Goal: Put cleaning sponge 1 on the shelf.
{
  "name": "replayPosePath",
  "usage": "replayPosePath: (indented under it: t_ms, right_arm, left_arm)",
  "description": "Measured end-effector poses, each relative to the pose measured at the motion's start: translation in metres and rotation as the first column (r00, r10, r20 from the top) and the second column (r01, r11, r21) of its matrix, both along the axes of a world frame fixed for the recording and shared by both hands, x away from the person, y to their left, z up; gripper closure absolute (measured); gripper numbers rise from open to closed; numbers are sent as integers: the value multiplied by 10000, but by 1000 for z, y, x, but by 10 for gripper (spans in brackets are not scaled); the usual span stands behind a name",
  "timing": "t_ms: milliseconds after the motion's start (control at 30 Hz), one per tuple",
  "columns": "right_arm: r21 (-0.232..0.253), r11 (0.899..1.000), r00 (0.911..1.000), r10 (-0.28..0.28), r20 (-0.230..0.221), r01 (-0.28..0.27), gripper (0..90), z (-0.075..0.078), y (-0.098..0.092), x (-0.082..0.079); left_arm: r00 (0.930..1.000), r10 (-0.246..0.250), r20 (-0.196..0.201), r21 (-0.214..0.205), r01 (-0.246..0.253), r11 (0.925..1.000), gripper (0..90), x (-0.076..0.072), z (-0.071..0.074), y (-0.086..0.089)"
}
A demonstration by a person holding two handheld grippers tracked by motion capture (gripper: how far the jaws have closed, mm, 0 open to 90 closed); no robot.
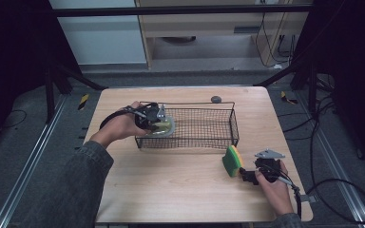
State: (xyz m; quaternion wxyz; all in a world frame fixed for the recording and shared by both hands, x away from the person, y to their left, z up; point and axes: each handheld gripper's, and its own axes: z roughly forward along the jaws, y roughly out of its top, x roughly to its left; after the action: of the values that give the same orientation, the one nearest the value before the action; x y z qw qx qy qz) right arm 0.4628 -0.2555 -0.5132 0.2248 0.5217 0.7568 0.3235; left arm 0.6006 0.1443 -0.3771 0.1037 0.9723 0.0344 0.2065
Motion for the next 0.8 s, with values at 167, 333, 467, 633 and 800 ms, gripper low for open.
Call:
replayPosePath:
  t_ms: [167,333,467,633,800]
  right_arm:
    - [-1,10000,10000,0,1,0,9,0,0,0]
    - [-1,10000,10000,1,1,-1,9,0,0,0]
    - [-2,10000,10000,0,1,0,9,0,0,0]
    - [0,10000,10000,0,2,0,9,0,0,0]
    - [2,10000,10000,-2,0,2,9,0,0,0]
  left_arm:
    - [9999,22,-137,67,-21,10000,704,1,-6,0]
    - [9998,4,-194,121,-2,9999,704,3,-9,-1]
    - [9993,121,-344,91,-118,9999,704,4,-15,-1]
    - [9990,70,-431,150,-63,9999,703,7,-21,-2]
    - [9980,159,-612,153,-150,9998,703,8,-24,-4]
